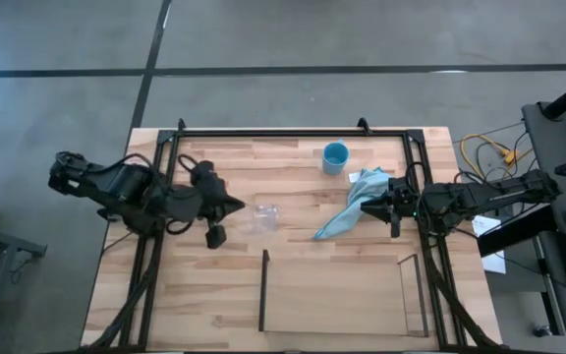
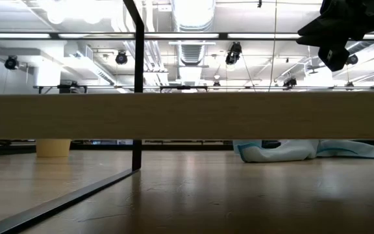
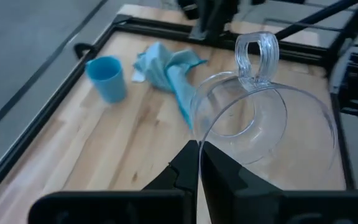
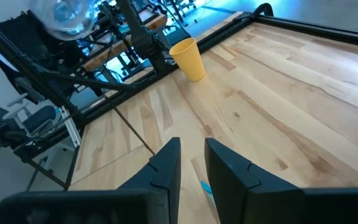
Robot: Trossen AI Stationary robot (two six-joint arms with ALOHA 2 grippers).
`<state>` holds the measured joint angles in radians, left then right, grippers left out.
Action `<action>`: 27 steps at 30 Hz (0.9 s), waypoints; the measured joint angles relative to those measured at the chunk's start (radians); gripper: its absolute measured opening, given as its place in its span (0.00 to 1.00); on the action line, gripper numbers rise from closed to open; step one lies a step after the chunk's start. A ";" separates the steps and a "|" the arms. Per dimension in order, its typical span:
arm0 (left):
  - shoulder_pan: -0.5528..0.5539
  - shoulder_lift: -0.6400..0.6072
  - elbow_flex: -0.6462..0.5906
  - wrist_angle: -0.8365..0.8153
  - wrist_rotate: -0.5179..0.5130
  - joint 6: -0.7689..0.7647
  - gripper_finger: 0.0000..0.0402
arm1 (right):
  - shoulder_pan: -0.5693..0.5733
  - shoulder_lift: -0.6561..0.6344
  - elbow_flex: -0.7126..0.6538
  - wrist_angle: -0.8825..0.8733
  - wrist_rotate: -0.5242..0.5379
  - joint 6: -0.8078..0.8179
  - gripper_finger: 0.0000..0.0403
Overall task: Stack small to large cups/mugs on shelf
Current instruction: Put the transparent cup on the shelf
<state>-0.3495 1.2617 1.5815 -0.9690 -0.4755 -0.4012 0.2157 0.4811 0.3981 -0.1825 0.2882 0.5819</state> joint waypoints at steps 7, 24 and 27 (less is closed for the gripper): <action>0.028 0.163 0.123 0.008 0.153 0.052 0.00 | 0.000 0.000 0.000 0.000 0.000 -0.003 0.17; 0.048 0.481 0.311 0.005 0.401 -0.035 0.00 | 0.000 0.000 0.000 -0.001 0.000 -0.012 0.17; 0.047 0.522 0.311 -0.014 0.424 -0.065 0.00 | 0.000 0.000 0.000 -0.002 0.000 -0.010 0.17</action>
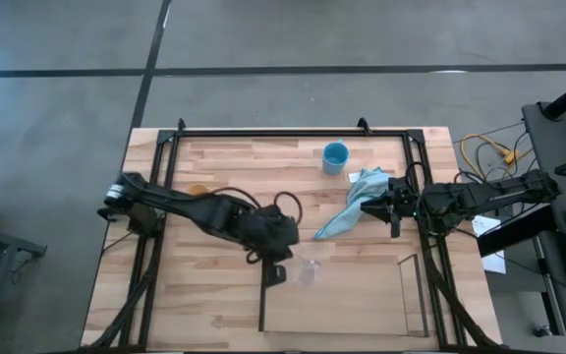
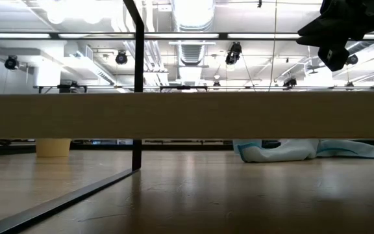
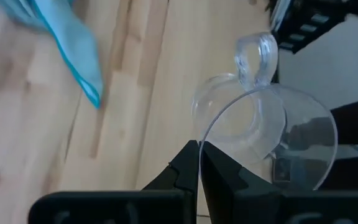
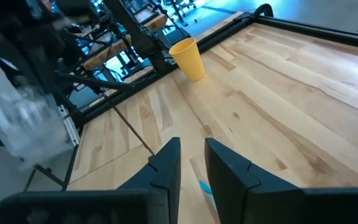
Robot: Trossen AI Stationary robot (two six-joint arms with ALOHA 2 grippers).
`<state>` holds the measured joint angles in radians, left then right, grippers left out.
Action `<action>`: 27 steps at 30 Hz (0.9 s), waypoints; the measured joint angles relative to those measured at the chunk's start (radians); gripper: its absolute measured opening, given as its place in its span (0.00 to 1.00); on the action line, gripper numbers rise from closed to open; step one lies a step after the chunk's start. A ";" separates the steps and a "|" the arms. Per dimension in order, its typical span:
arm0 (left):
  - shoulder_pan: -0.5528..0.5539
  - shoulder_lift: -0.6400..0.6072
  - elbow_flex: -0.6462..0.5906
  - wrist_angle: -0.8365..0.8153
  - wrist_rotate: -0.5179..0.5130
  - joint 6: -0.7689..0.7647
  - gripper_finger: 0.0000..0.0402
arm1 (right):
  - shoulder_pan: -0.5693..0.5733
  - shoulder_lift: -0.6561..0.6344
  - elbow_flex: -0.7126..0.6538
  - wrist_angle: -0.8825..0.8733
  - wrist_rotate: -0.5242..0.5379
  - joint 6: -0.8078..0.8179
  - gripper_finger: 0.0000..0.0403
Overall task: Stack small to large cups/mugs on shelf
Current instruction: Put the transparent cup on the shelf
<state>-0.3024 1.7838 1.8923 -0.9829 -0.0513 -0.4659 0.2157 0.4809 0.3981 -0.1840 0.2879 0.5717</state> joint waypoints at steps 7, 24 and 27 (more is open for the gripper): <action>-0.004 0.087 0.000 -0.005 0.051 -0.079 0.00 | 0.000 0.000 0.000 -0.001 0.000 0.000 0.17; -0.014 0.144 0.000 -0.099 0.129 -0.156 0.00 | 0.000 0.000 0.000 -0.098 0.000 0.004 0.17; -0.019 0.155 0.000 -0.101 0.130 -0.157 0.00 | 0.000 0.000 0.000 -0.099 0.000 0.003 0.17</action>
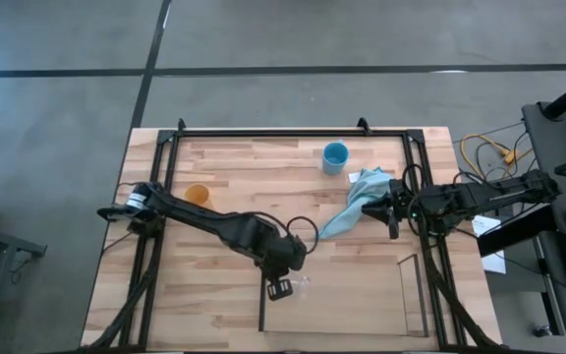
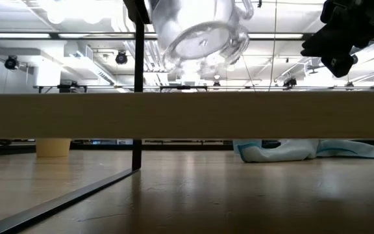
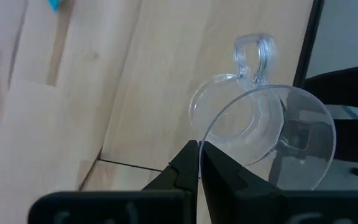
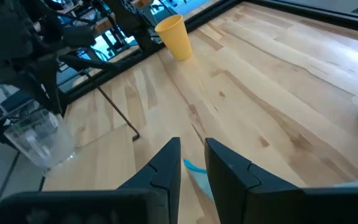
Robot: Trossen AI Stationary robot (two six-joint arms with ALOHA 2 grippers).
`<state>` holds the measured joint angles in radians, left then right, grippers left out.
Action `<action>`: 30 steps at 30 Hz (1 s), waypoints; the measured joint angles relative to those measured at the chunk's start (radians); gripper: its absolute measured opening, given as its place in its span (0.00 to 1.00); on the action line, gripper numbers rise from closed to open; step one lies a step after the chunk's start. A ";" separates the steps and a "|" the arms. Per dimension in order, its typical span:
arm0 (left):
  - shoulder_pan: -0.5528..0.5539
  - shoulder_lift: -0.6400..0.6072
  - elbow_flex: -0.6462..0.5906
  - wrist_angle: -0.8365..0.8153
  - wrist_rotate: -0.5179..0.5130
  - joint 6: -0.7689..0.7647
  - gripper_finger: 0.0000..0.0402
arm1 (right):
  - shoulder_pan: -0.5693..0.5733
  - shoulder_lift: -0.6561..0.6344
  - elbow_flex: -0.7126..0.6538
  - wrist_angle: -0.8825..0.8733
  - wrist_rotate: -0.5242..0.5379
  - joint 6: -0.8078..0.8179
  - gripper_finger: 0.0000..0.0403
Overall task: Stack small to large cups/mugs on shelf
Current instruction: Put the transparent cup on the shelf
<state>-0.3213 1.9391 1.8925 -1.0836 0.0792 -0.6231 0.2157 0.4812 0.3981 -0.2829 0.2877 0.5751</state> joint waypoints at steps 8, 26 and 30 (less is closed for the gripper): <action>-0.002 0.036 -0.004 0.002 0.000 0.000 0.00 | 0.000 0.002 0.000 0.000 0.000 -0.001 0.17; -0.002 0.051 -0.029 0.025 -0.005 -0.002 0.00 | 0.000 0.033 0.000 0.002 0.000 0.000 0.17; -0.002 0.051 -0.032 0.030 -0.005 -0.002 0.00 | 0.000 0.033 0.000 0.002 0.000 0.000 0.17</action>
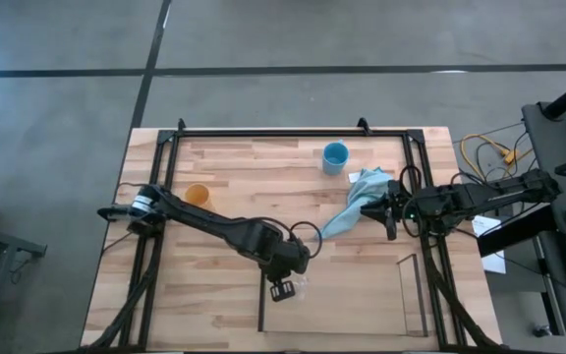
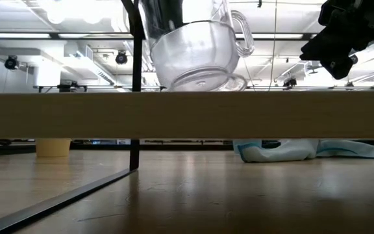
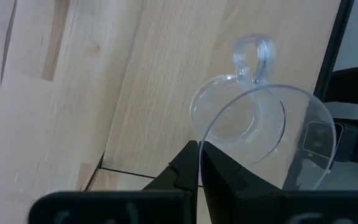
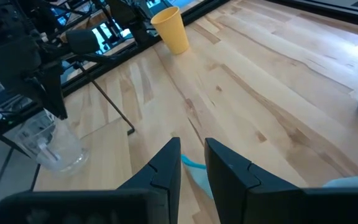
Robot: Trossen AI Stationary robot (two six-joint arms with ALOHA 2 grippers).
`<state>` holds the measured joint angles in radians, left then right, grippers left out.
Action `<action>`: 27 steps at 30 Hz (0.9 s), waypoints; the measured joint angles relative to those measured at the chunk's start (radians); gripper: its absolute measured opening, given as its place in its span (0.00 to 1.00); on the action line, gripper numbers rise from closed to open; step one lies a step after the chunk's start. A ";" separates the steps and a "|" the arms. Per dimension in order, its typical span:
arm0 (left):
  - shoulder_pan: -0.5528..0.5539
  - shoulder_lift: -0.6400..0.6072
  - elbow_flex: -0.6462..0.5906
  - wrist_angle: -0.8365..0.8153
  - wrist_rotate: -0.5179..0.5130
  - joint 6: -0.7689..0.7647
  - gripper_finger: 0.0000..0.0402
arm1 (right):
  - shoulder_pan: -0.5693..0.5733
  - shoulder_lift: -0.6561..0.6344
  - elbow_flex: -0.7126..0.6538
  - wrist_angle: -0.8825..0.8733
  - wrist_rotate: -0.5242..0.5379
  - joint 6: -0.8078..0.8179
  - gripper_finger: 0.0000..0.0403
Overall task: Stack small to large cups/mugs on shelf
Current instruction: Put the transparent cup on the shelf
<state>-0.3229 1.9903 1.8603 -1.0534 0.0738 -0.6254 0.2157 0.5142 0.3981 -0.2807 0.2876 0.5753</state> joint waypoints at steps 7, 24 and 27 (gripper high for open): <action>-0.002 -0.001 -0.019 0.025 -0.001 0.000 0.00 | 0.000 0.000 0.000 0.000 0.000 0.006 0.17; -0.001 0.006 -0.026 0.119 -0.013 0.059 0.00 | 0.000 0.000 0.000 0.000 0.000 0.008 0.17; -0.001 0.010 -0.027 0.121 -0.015 0.082 0.00 | 0.000 0.000 0.000 0.001 0.000 0.007 0.17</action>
<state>-0.3237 2.0003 1.8336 -0.9320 0.0592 -0.5438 0.2157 0.5140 0.3981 -0.2802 0.2874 0.5827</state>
